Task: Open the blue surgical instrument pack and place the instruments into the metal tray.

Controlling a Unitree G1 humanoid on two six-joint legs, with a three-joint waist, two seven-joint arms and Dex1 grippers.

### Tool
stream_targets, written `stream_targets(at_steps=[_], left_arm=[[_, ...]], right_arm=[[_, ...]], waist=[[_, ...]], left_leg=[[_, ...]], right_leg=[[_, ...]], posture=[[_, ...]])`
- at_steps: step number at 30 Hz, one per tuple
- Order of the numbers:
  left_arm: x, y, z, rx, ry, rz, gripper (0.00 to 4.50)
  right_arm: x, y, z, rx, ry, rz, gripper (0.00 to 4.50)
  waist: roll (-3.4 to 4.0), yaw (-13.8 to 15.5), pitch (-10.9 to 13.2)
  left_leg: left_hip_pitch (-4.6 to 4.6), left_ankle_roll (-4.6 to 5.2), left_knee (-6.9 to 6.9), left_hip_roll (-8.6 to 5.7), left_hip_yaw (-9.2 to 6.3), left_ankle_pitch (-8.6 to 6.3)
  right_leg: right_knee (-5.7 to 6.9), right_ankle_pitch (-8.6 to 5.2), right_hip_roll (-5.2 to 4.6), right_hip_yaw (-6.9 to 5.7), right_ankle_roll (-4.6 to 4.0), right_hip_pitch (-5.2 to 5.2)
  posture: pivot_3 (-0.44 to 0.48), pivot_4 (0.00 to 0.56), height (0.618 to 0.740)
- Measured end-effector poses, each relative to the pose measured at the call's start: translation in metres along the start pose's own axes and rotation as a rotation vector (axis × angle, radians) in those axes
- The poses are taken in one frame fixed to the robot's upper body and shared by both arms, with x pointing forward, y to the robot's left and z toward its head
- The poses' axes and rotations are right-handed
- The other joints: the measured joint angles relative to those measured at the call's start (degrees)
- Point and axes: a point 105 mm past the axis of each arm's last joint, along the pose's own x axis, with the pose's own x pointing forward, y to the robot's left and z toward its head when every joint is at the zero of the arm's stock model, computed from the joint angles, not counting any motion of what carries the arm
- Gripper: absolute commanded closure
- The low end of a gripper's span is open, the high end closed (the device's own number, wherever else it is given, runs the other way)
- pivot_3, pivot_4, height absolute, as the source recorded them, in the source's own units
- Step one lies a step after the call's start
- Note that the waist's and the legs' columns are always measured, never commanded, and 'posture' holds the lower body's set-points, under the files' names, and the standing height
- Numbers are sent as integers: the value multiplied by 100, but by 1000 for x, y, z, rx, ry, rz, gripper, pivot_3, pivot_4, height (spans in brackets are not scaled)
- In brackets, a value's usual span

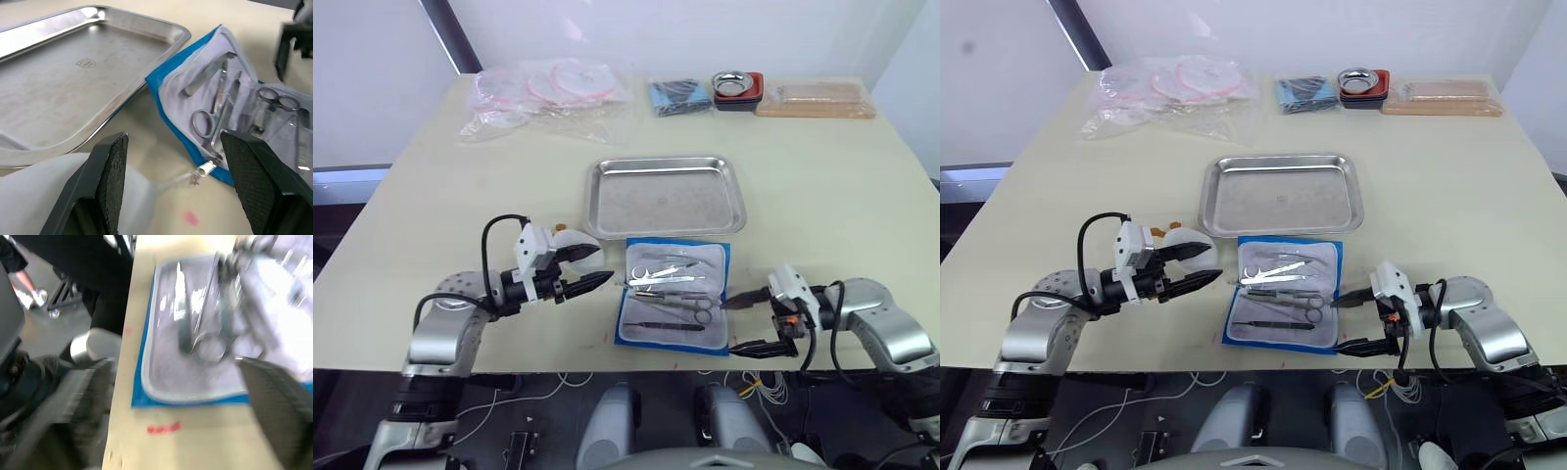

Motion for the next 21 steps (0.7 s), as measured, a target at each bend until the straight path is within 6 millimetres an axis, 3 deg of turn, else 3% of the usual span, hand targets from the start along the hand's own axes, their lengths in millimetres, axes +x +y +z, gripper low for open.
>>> stream_targets(at_steps=[5, 11, 14, 15, 21], left_arm=[[-8, -17, 6, 31, 16, -63, 1304], [-19, -26, 19, 108, 41, -119, 1304], [-21, -33, 23, 132, 47, -167, 587], [-21, -34, 24, 137, 44, -173, 44], [-24, -37, 24, 154, 60, -197, 44]], right_arm=[[-4, -13, 17, -67, -88, -62, 47], [3, -29, 21, -193, -140, -146, 47], [6, -36, 20, -252, -130, -161, 0], [8, -37, 19, -262, -126, -162, 0], [16, -50, 11, -313, -115, -188, 0]], waist=[[-2, -8, 2], [2, -3, 6], [4, -7, 7], [4, -6, 7], [8, -18, 11]], left_leg=[[0, 0, -1, 0, 7, 0], [0, 0, -2, 0, 7, 0], [0, 0, -2, -1, 10, 0], [0, 0, -2, -1, 9, 0], [4, 0, -2, 0, 12, 0]], right_leg=[[-4, 0, -3, 3, 0, 0], [-2, -1, 2, 2, -1, -1], [-4, -1, 2, 4, -1, -1], [-4, -1, 3, 4, -1, -1], [0, -1, 7, 6, -1, -1]], posture=[[0, 150, 740], [0, 150, 740], [0, 150, 740], [0, 150, 740], [0, 150, 740]])
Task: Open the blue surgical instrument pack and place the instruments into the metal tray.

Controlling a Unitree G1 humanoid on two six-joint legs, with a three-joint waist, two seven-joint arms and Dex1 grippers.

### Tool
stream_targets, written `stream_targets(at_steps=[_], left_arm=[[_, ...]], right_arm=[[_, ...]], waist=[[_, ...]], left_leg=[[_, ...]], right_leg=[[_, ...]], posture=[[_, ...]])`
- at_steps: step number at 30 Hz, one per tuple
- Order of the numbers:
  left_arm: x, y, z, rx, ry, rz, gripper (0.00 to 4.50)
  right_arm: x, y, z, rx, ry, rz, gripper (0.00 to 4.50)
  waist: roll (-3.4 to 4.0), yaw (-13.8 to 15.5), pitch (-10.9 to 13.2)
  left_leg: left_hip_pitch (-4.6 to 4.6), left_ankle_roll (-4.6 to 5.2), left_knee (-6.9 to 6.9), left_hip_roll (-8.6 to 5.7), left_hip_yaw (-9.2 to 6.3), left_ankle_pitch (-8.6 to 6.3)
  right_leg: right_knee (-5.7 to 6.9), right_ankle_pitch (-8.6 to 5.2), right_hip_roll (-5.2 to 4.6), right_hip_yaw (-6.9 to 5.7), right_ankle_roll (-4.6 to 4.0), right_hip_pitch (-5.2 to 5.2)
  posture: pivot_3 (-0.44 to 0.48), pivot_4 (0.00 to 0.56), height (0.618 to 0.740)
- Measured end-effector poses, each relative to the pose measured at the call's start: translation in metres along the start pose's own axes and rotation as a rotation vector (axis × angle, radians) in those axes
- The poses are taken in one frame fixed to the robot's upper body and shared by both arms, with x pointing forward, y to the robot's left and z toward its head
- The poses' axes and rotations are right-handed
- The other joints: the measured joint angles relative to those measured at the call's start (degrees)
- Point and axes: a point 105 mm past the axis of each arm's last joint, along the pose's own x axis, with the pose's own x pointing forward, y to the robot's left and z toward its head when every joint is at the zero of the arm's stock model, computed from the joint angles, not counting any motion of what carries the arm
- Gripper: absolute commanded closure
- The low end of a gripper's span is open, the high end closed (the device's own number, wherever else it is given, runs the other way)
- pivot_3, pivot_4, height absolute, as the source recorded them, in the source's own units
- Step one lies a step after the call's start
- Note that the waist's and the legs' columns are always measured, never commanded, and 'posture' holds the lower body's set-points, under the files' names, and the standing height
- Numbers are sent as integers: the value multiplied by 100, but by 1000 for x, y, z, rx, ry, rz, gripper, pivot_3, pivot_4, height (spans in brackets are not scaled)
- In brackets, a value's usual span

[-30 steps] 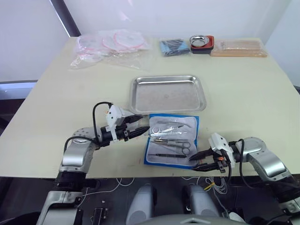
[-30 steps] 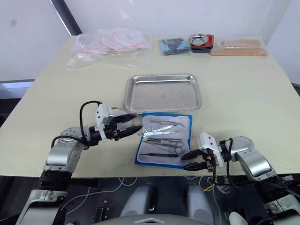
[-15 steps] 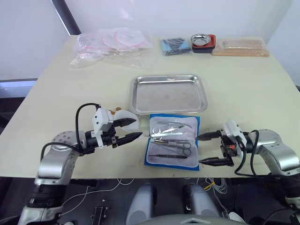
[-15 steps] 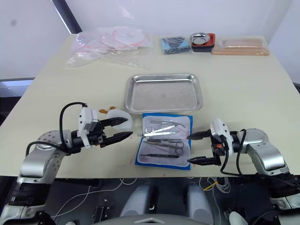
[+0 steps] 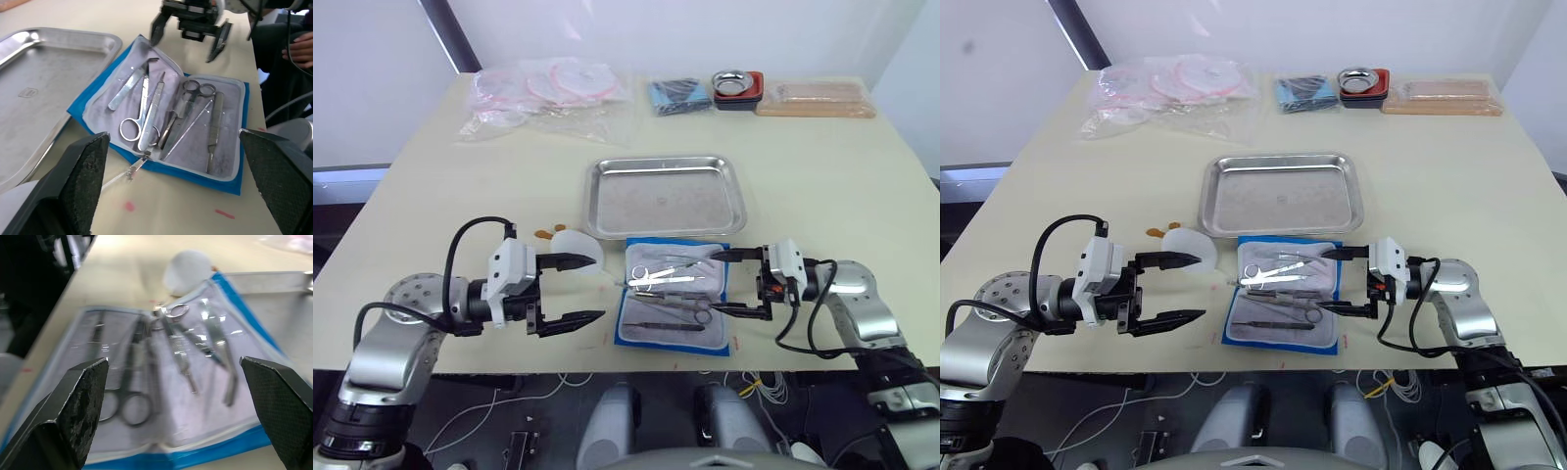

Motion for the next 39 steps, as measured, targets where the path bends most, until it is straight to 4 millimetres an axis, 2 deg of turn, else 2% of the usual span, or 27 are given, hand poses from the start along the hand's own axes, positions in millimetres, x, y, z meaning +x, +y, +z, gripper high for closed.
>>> stream_targets(at_steps=[3, 7, 17, 28, 33, 39], left_arm=[[0, -2, 0, 2, 0, -4, 44], [1, -5, 0, 1, -2, -13, 44], [2, -8, -1, 3, -4, -17, 44], [0, -9, -4, 19, -5, -28, 44], [0, -9, -8, 18, -6, -37, 44], [-2, -5, -11, 26, -2, -31, 44]], right_arm=[[2, -3, -7, 4, 6, 1, 0], [10, 3, -20, 52, 19, 55, 0], [14, 4, -29, 36, 56, 133, 0], [9, -2, -32, -9, 145, 108, 0], [9, 3, -33, 29, 162, 85, 0], [12, 17, -32, 117, 142, 85, 0]], waist=[[0, 1, 0], [0, 1, 0], [0, -3, 0], [-11, -2, -12], [-10, -1, -14], [-11, -8, -14]], left_leg=[[0, 0, 0, 0, -2, 0], [0, 0, -1, 0, -2, 0], [4, 0, -1, 0, -1, 0], [30, 0, 1, 0, 1, 0], [33, 0, 2, 1, 1, 0], [29, 0, -1, 2, 1, 0]], right_leg=[[0, 0, 0, -1, 0, 0], [0, 0, 0, -1, 0, 0], [3, 1, 0, 0, -1, 1], [8, -5, 0, 3, -13, 21], [9, -6, 1, 5, -14, 23], [8, -2, 1, 4, -6, 20]], posture=[[0, 150, 740], [0, 150, 740], [0, 150, 740], [0, 150, 740], [0, 150, 740], [0, 150, 740]])
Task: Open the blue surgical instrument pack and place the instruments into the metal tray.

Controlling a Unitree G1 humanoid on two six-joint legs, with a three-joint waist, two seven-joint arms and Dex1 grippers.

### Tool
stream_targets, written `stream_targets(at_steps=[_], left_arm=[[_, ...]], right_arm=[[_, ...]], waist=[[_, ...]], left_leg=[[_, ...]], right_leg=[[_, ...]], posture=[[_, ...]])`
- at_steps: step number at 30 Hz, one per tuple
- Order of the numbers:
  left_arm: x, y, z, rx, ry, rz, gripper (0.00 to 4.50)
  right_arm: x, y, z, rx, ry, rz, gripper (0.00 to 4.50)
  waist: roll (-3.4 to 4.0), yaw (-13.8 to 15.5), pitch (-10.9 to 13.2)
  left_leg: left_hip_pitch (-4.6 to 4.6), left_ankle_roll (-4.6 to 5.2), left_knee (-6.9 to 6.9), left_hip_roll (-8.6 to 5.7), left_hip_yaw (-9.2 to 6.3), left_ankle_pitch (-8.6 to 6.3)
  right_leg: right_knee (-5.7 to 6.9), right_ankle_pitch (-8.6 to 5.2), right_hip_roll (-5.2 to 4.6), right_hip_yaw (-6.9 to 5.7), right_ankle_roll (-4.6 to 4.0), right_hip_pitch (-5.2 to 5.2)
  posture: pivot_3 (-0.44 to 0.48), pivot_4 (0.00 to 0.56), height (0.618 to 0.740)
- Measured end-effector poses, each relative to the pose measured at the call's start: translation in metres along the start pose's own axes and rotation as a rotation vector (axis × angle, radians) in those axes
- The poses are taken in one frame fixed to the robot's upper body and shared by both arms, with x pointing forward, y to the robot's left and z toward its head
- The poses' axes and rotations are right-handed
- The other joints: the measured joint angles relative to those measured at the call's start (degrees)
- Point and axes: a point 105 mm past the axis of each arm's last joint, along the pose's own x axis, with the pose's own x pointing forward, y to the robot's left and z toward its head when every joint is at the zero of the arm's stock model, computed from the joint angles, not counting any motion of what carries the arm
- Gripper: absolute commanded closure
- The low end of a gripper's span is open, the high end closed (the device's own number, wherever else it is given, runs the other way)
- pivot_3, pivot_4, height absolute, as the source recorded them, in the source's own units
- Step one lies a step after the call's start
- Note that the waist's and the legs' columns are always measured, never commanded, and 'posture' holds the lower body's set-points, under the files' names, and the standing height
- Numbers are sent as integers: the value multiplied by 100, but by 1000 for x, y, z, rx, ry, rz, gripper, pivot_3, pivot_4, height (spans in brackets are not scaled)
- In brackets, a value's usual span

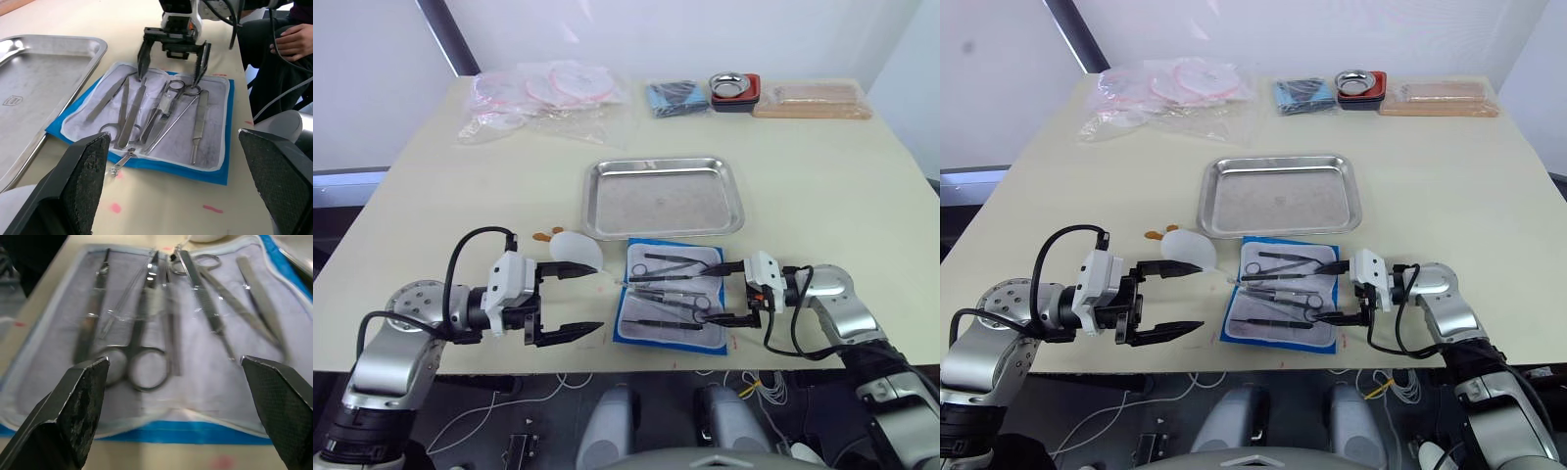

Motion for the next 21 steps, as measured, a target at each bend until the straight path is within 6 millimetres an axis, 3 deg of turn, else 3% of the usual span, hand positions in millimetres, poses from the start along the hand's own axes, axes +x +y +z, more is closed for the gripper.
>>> stream_targets(at_steps=[21], left_arm=[[7, 0, 0, 22, -7, -25, 44]], right_arm=[[7, 1, -1, -20, 30, -56, 0]], waist=[[-22, -11, -17]], left_leg=[[13, 0, 1, 14, 3, 0]], right_leg=[[2, -6, 14, 3, -15, 6]], posture=[[0, 150, 740]])
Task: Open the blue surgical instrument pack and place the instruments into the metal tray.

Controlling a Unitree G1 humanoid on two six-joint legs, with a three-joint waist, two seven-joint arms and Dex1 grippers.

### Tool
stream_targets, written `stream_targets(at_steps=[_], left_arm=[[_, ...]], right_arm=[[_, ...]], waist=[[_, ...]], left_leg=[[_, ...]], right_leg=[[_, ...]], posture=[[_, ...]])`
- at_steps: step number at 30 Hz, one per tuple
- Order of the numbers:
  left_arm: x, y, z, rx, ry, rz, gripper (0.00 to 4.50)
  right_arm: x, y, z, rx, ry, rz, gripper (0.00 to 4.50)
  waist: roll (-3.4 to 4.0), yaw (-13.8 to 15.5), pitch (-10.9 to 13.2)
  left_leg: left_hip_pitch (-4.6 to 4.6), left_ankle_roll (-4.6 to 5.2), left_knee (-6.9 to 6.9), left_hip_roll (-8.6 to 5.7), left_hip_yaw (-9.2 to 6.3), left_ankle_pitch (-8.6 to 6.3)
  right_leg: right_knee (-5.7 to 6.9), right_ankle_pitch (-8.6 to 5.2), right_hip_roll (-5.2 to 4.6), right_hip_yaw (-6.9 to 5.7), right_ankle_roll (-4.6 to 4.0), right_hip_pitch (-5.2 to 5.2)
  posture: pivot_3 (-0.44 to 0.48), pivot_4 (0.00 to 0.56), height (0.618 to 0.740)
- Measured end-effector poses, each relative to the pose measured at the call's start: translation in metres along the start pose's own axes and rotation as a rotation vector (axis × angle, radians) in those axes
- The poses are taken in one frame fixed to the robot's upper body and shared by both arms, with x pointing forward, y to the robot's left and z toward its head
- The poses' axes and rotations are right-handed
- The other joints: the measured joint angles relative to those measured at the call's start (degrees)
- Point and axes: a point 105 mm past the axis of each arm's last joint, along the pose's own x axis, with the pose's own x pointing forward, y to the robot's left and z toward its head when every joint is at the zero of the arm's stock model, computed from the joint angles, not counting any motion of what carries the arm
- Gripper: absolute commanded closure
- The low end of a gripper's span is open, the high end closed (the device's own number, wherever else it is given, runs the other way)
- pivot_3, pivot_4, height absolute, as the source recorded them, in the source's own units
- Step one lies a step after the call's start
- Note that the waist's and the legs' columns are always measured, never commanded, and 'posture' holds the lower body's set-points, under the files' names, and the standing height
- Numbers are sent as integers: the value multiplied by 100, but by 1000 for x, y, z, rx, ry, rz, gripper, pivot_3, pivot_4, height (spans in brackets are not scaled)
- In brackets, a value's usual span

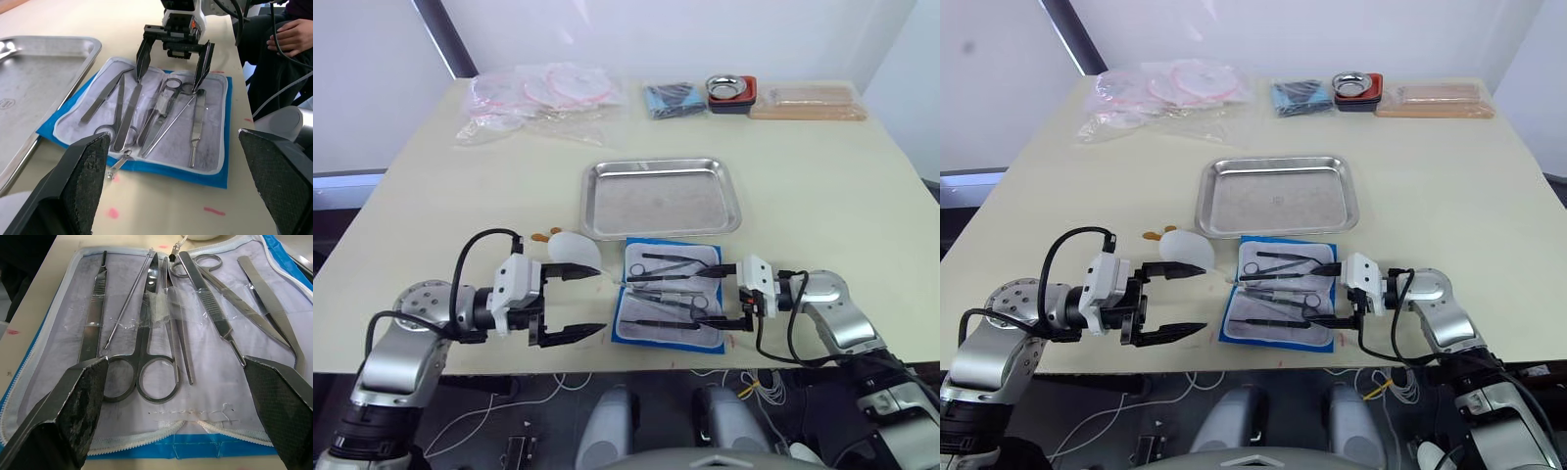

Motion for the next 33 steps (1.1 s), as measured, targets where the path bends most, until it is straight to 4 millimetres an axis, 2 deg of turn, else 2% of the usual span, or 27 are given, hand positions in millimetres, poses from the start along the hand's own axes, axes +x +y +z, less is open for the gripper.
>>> stream_targets(at_steps=[6, 9, 13, 16, 17, 20, 21, 28, 33], left_arm=[[0, 14, 5, 22, -8, 10, 44], [5, 33, 9, 35, -10, 14, 44], [15, 55, 3, 31, 24, -22, 44], [22, 65, 0, 33, 38, -69, 701], [24, 68, -2, 39, 50, -84, 1219], [29, 75, -4, 33, 51, -100, 2283], [39, 82, -8, 61, 79, -136, 2462], [65, 98, -21, 55, 118, -186, 2462], [72, 103, -32, 58, 156, -193, 2462]], right_arm=[[1, 1, -4, 8, -6, 6, 0], [3, 0, -5, 10, -13, 7, 0], [6, 0, -5, 15, -16, 12, 0], [7, 0, -5, 16, -20, 15, 0], [8, 0, -5, 16, -21, 16, 0], [8, 0, -4, 15, -23, 15, 0], [8, 0, -5, 18, -24, 12, 0], [9, 1, -5, 23, -33, -6, 0], [10, 1, -5, 24, -39, -14, 0]], waist=[[-3, -4, -3], [-24, 0, -15], [-27, -3, -18], [-27, -9, -18], [-27, -14, -18], [-27, -6, -19], [-28, -3, -19], [-31, -19, -20], [-32, -61, -20]], left_leg=[[26, 0, -3, 11, 11, 0], [34, 0, -3, 23, 16, 0], [48, 0, -1, 23, 25, 0], [46, 0, -2, 32, 35, 0], [47, 0, -2, 38, 39, 0], [46, 0, -2, 43, 38, 0], [46, 0, 0, 47, 40, 0], [43, 0, 2, 48, 42, 0], [42, 0, 2, 48, 42, 0]], right_leg=[[-1, -2, 9, 7, -2, 15], [-1, -2, 26, 10, -2, 16], [-3, -2, 51, 10, -3, 35], [-3, 0, 64, 12, -8, 35], [-3, 2, 72, 15, -12, 34], [-3, 3, 80, 11, -15, 34], [-2, 6, 87, 12, -19, 33], [-2, 11, 93, 15, -12, 32], [-3, 17, 93, 15, 0, 32]], posture=[[0, 150, 740], [0, 150, 740], [0, 150, 740], [0, 150, 740], [0, 150, 740], [0, 150, 740], [0, 150, 740], [0, 150, 740], [0, 150, 740]])
